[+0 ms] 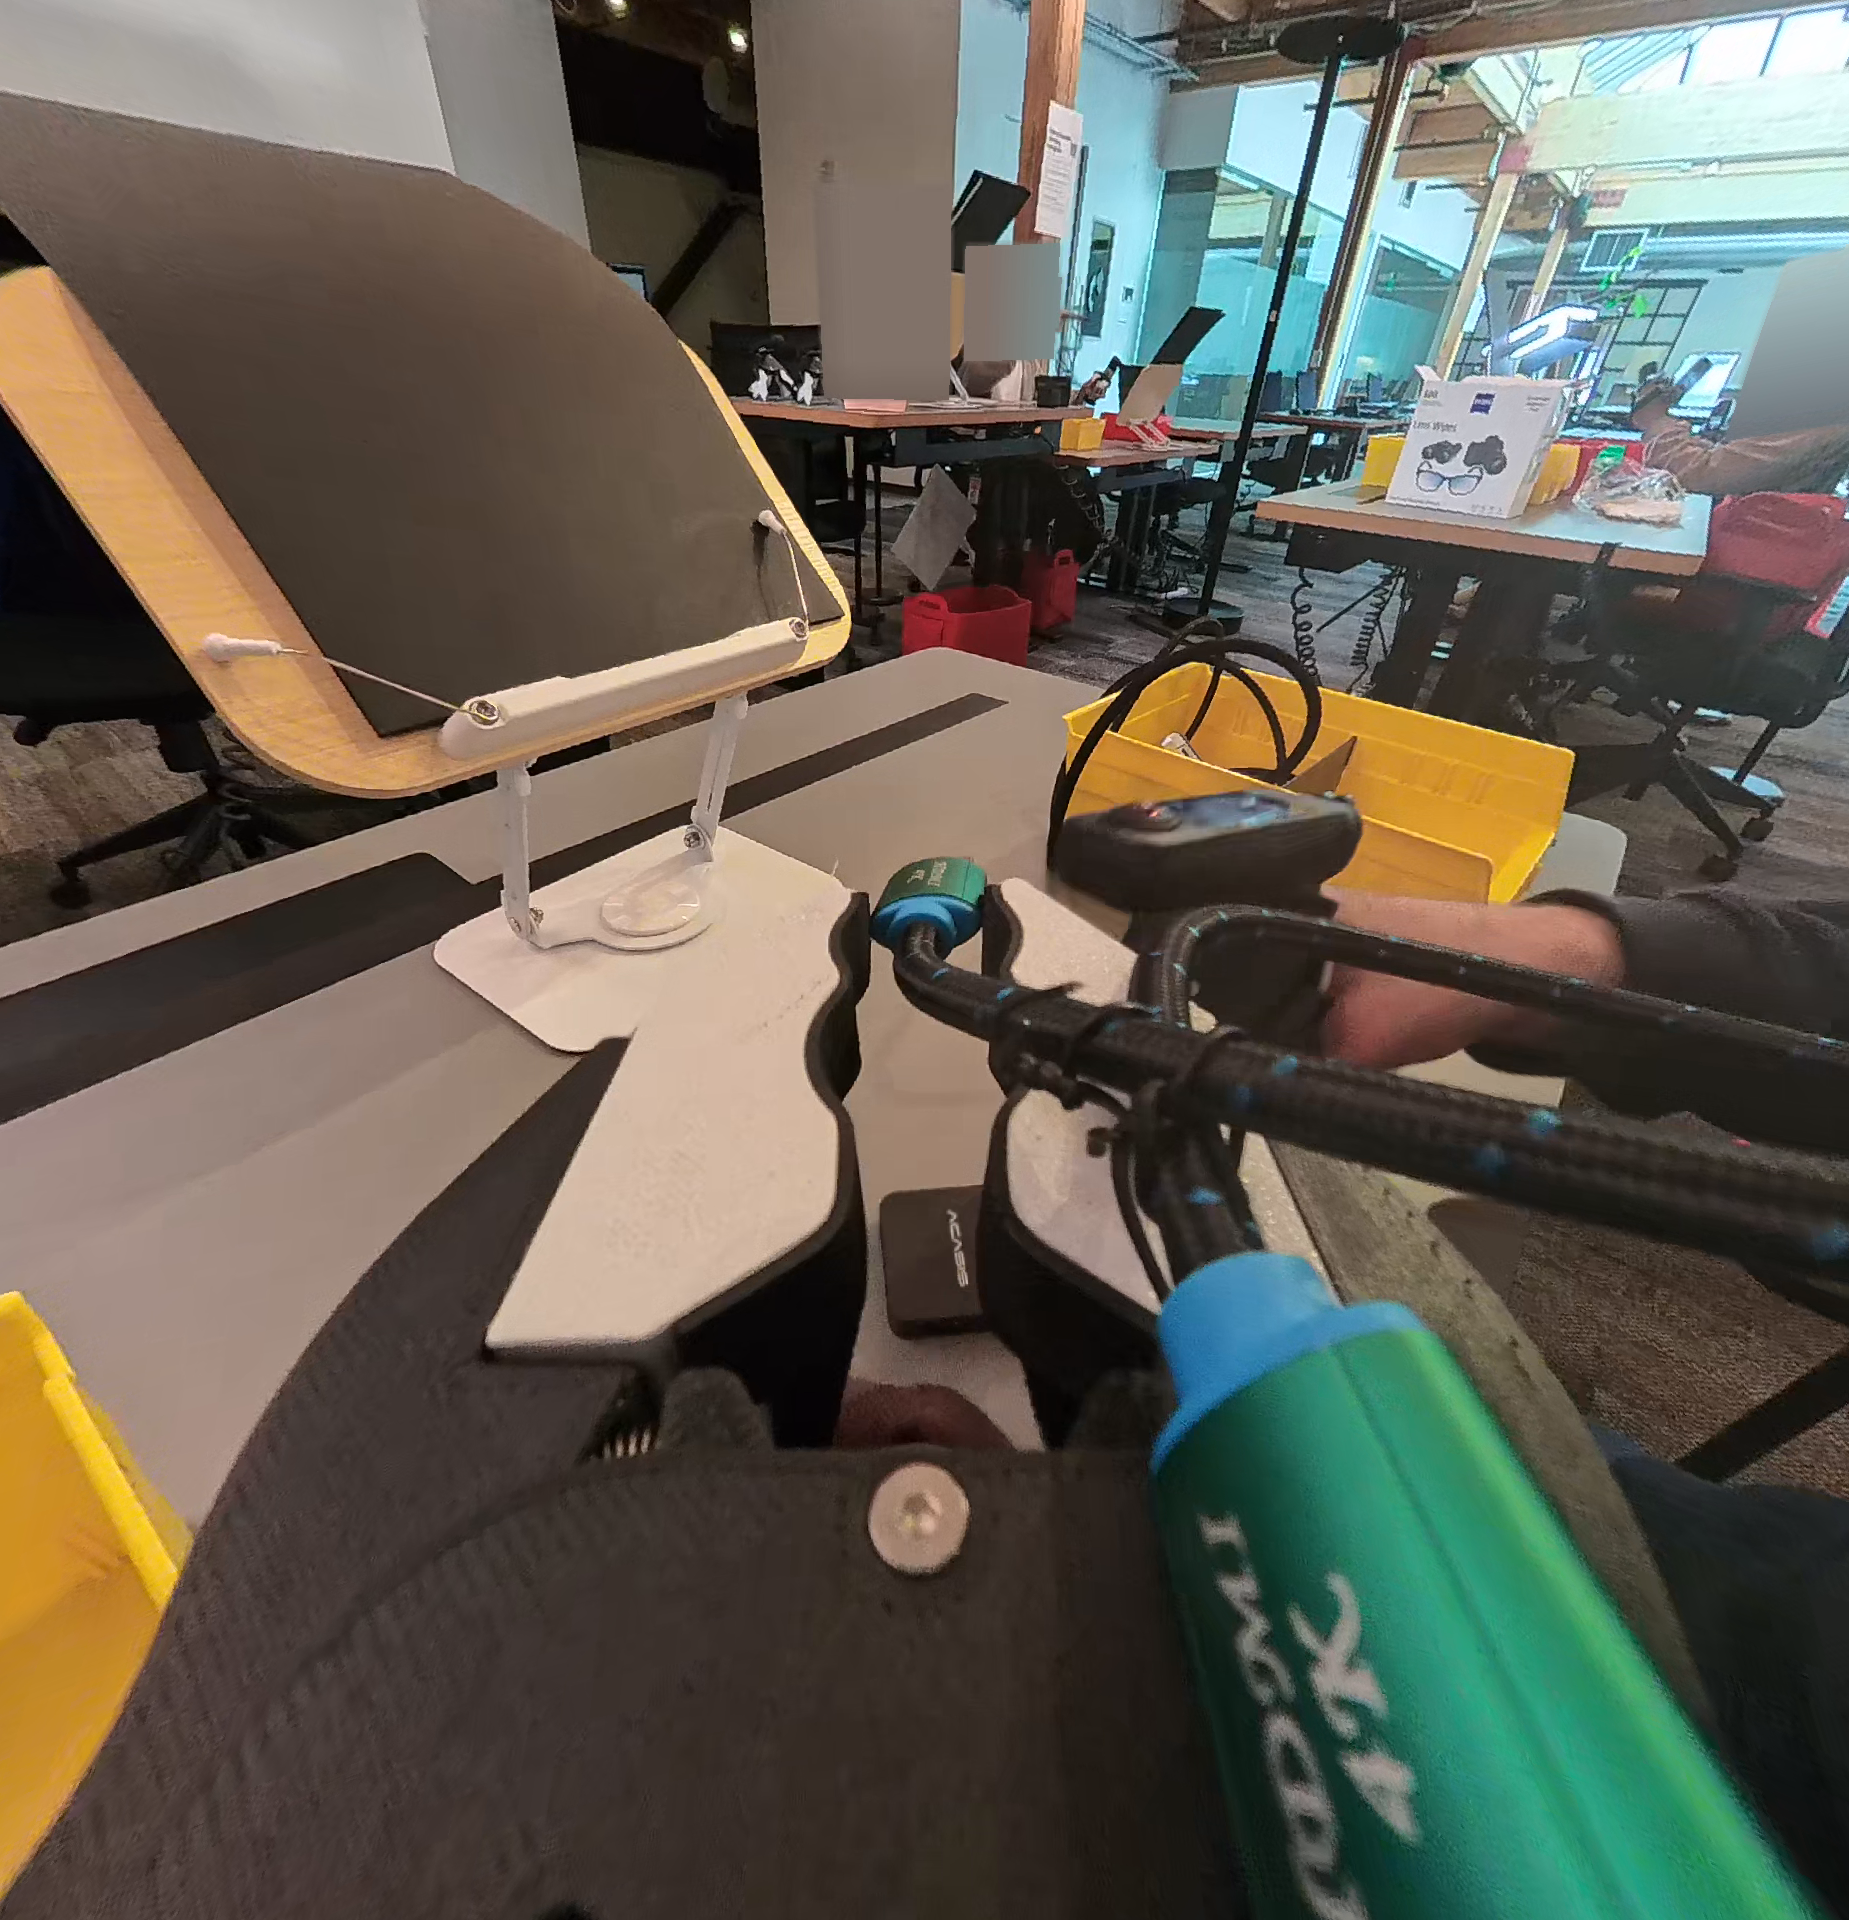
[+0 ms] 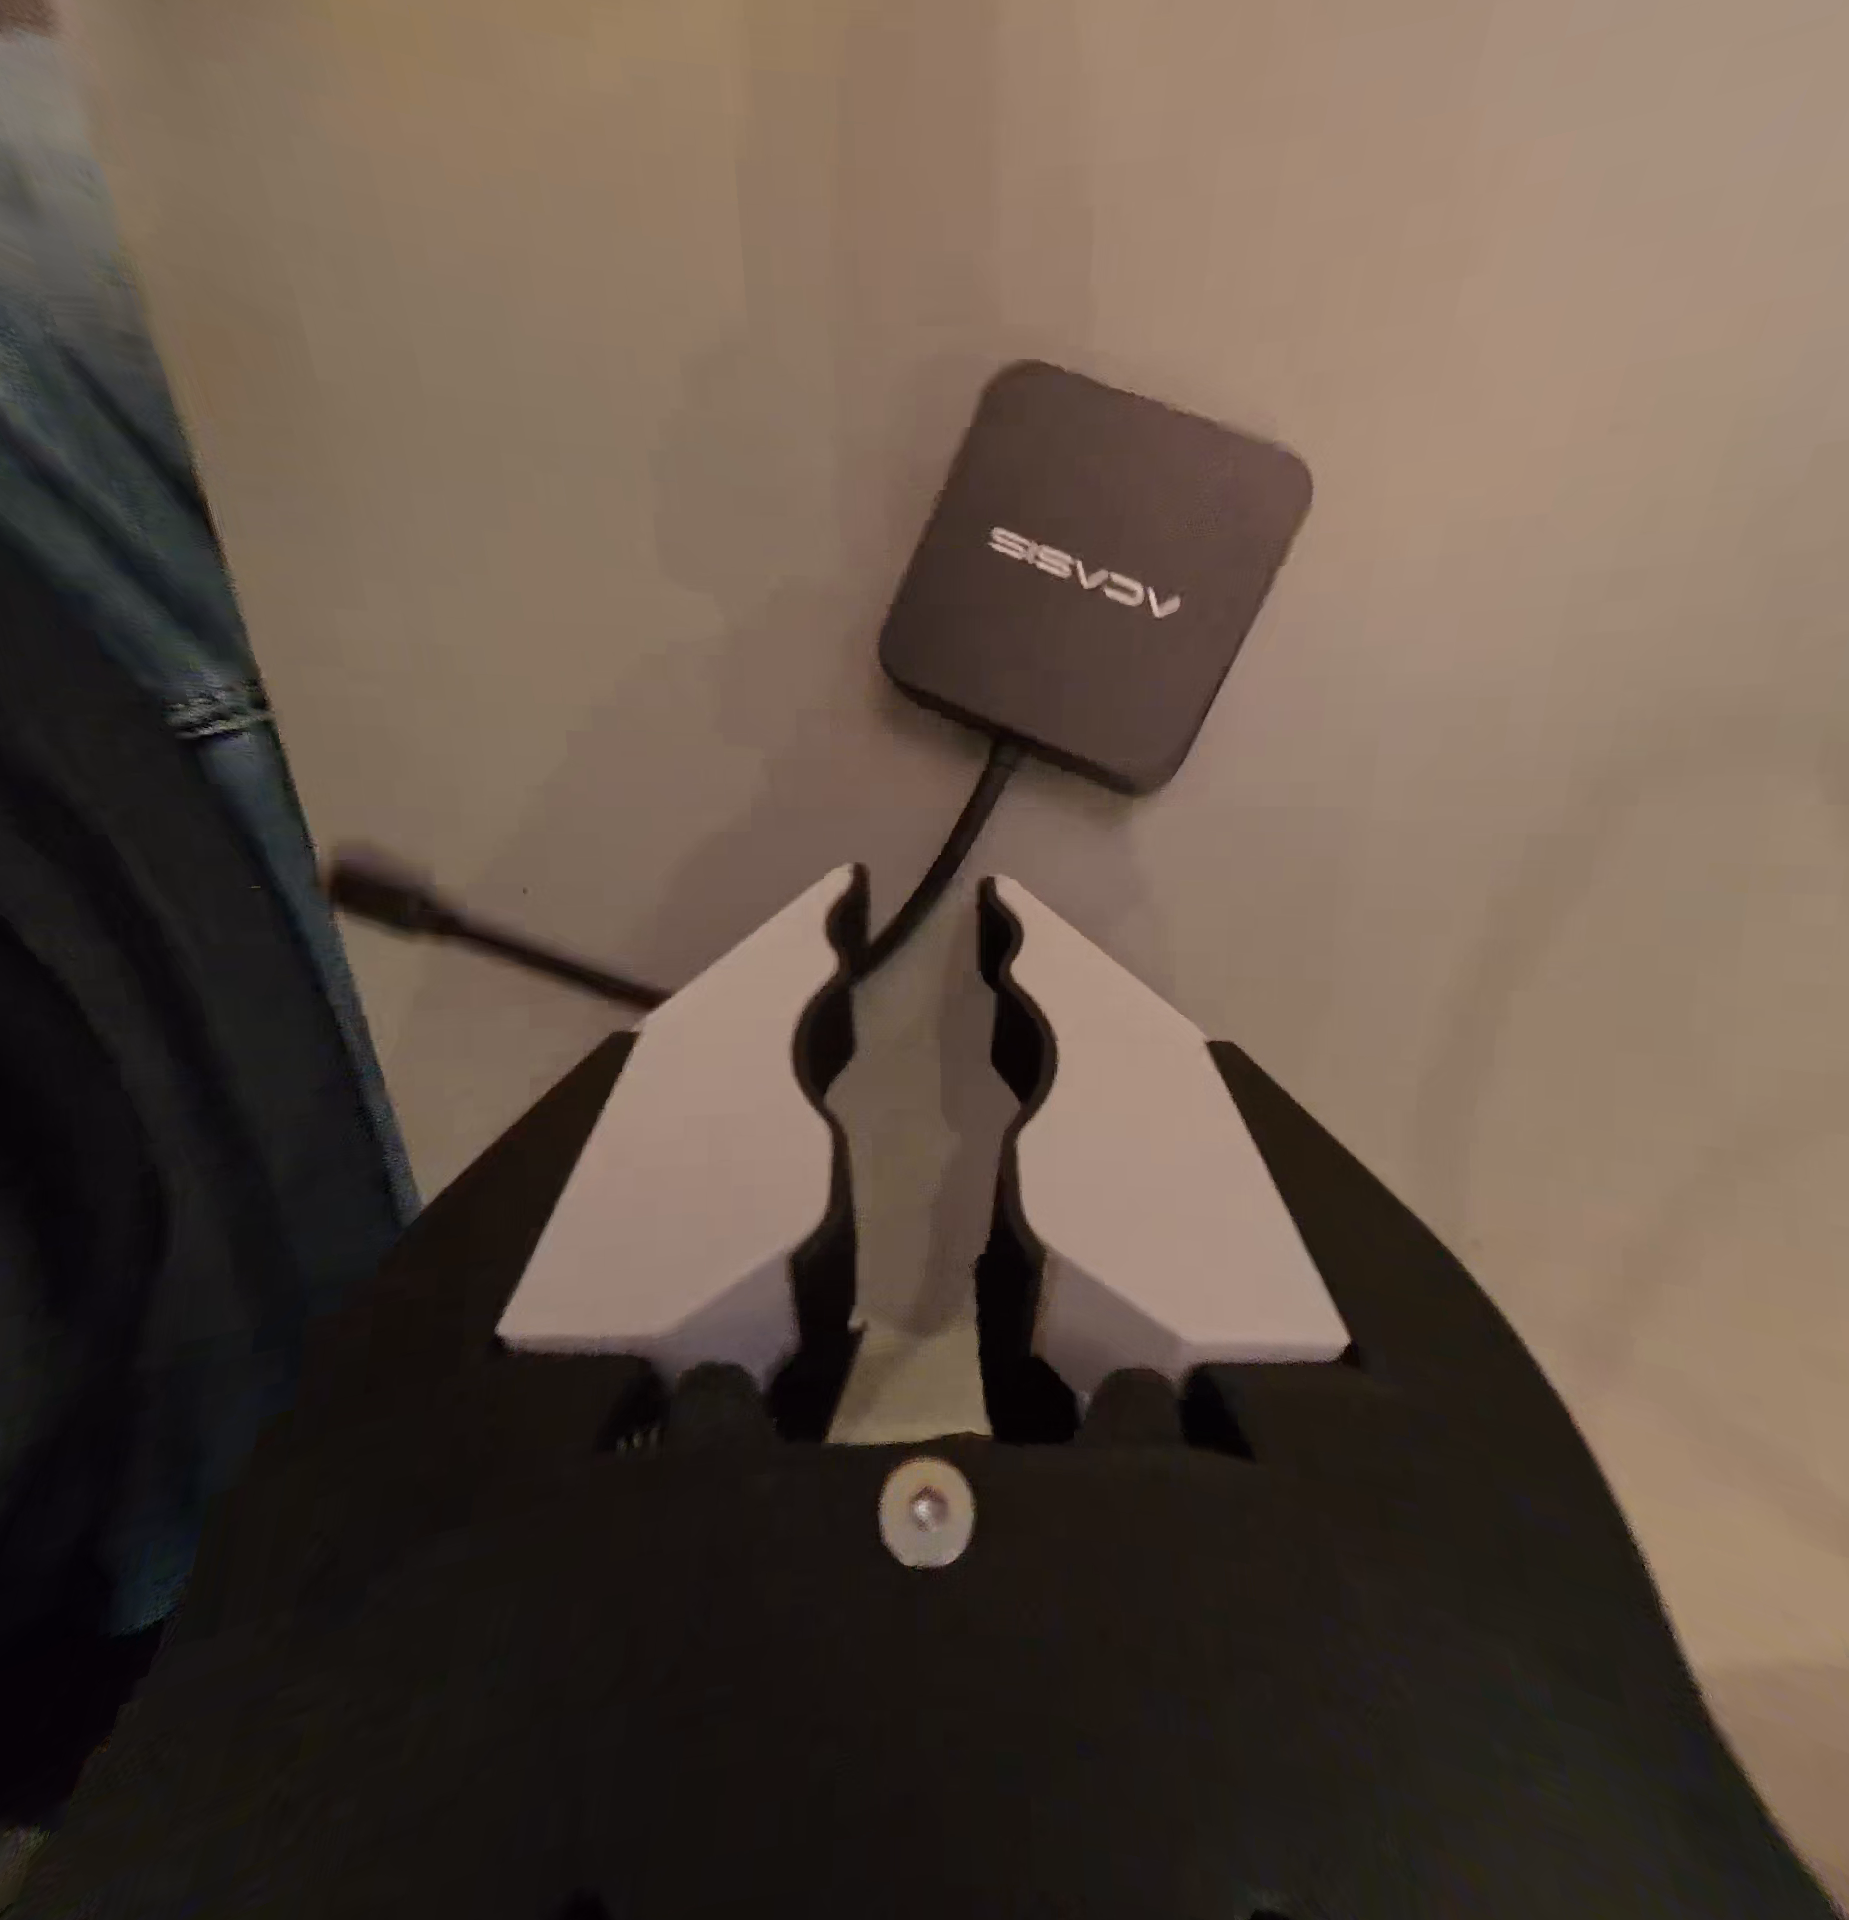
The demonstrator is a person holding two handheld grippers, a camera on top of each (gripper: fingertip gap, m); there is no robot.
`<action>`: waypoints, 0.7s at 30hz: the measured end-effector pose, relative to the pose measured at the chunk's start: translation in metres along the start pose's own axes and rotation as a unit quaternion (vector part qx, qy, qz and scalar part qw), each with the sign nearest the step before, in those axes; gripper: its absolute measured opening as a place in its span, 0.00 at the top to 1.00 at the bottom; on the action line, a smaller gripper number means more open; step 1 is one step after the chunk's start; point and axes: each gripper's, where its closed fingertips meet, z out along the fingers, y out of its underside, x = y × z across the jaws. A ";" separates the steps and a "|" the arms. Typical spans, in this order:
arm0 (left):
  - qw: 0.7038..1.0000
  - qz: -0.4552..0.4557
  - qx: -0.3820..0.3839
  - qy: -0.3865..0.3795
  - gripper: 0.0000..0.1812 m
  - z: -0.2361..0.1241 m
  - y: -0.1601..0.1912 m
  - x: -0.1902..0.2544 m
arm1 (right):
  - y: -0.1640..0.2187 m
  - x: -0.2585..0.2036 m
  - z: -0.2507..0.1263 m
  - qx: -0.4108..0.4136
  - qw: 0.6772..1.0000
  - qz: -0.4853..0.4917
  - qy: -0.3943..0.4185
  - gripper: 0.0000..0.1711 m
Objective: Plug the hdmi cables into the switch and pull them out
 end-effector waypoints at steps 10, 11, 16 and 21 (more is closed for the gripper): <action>1.000 0.006 -0.002 0.000 0.89 0.000 -0.001 0.001 | -0.032 0.027 0.001 -0.013 0.970 -0.236 0.062 0.51; 1.000 0.006 -0.003 -0.001 0.89 0.000 -0.001 0.000 | -0.035 0.025 0.006 -0.015 0.969 -0.242 0.040 0.51; 1.000 0.004 -0.006 -0.003 0.89 -0.001 0.004 -0.004 | -0.040 0.029 0.025 -0.051 0.957 -0.285 -0.021 0.50; 1.000 0.003 -0.002 -0.003 0.89 -0.004 0.001 -0.009 | -0.044 0.033 0.021 -0.089 0.939 -0.326 -0.057 0.59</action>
